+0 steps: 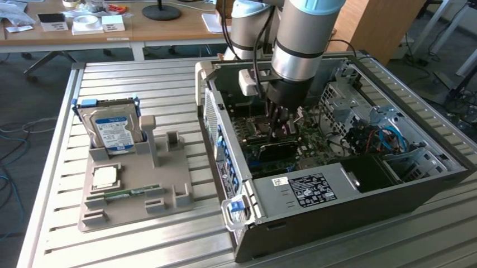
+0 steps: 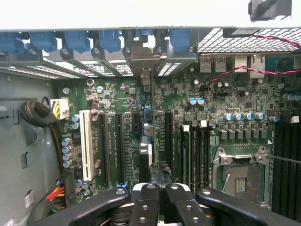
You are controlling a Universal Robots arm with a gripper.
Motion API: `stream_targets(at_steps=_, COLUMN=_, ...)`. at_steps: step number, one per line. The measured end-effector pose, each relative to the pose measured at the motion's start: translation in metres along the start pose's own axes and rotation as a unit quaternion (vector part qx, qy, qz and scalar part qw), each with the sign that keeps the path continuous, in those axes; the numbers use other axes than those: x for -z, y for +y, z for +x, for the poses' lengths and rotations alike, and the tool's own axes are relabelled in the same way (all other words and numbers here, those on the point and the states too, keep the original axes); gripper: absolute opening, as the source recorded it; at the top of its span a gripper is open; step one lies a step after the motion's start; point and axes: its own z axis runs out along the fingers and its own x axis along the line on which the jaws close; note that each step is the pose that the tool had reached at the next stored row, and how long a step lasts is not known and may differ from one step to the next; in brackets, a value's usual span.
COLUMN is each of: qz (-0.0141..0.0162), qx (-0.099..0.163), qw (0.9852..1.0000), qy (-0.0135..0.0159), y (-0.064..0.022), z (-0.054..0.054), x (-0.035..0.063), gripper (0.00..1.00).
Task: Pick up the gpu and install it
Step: 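Press down on the gpu until it lock into place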
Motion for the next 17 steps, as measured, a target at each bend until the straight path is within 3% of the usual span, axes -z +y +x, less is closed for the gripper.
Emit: stream_targets(at_steps=17, qz=0.0000, qx=0.000, qw=1.0000, qy=0.0001, y=0.0000, z=0.0000, x=-0.0011, gripper=0.11)
